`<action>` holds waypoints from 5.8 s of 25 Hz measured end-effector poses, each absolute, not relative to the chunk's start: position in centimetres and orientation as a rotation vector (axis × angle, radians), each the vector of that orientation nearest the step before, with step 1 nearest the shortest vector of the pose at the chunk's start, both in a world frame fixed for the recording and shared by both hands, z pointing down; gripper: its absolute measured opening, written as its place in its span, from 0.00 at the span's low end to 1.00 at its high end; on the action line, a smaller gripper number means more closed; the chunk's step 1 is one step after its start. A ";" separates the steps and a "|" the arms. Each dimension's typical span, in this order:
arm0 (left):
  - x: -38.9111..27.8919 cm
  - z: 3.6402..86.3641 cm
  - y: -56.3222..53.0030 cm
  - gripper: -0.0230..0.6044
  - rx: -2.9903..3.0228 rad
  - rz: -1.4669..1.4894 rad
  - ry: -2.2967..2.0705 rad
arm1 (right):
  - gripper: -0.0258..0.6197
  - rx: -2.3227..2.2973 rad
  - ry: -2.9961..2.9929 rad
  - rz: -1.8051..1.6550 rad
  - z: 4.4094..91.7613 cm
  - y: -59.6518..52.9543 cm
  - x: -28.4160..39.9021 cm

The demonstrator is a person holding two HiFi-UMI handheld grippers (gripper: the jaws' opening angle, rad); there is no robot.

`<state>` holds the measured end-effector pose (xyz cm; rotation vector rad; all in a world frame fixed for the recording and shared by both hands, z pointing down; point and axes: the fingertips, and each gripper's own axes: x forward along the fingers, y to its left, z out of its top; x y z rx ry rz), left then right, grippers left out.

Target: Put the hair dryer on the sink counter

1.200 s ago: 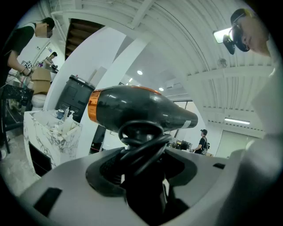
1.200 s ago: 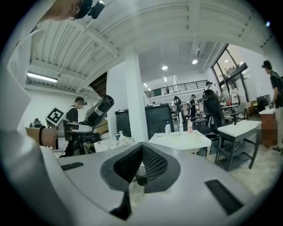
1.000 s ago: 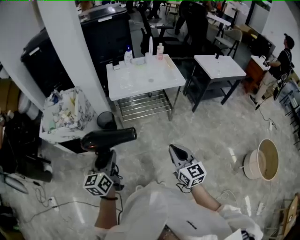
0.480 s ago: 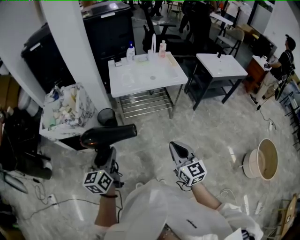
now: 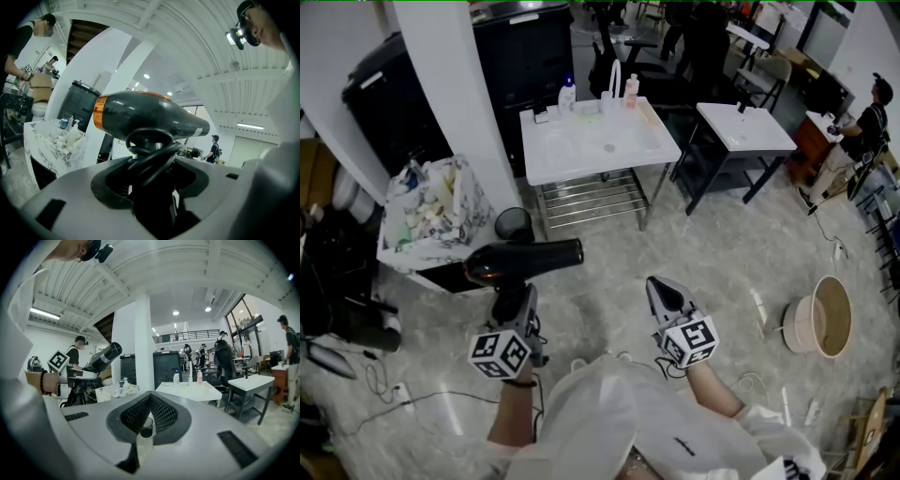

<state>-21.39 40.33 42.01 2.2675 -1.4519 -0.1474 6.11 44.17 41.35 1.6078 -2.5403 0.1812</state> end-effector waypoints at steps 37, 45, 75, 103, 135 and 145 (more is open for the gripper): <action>-22.8 44.3 35.6 0.44 2.285 -0.099 -1.385 | 0.07 1.556 -2.554 0.217 43.9 39.1 1.1; -19.8 44.6 29.4 0.44 2.276 -0.072 -1.384 | 0.07 1.532 -2.564 0.244 44.2 33.1 3.7; -7.4 42.9 9.5 0.44 2.248 -0.061 -1.467 | 0.07 1.401 -2.641 0.217 43.7 11.5 15.1; -9.4 45.0 -9.2 0.44 2.245 -0.020 -1.426 | 0.07 1.371 -2.629 0.201 43.4 -4.8 10.4; -13.1 53.3 -27.6 0.44 2.109 0.167 -1.369 | 0.07 1.269 -2.583 0.333 47.5 -22.9 2.6; -12.9 54.6 -29.4 0.44 2.033 0.219 -1.457 | 0.07 1.122 -2.638 0.321 48.1 -26.4 1.3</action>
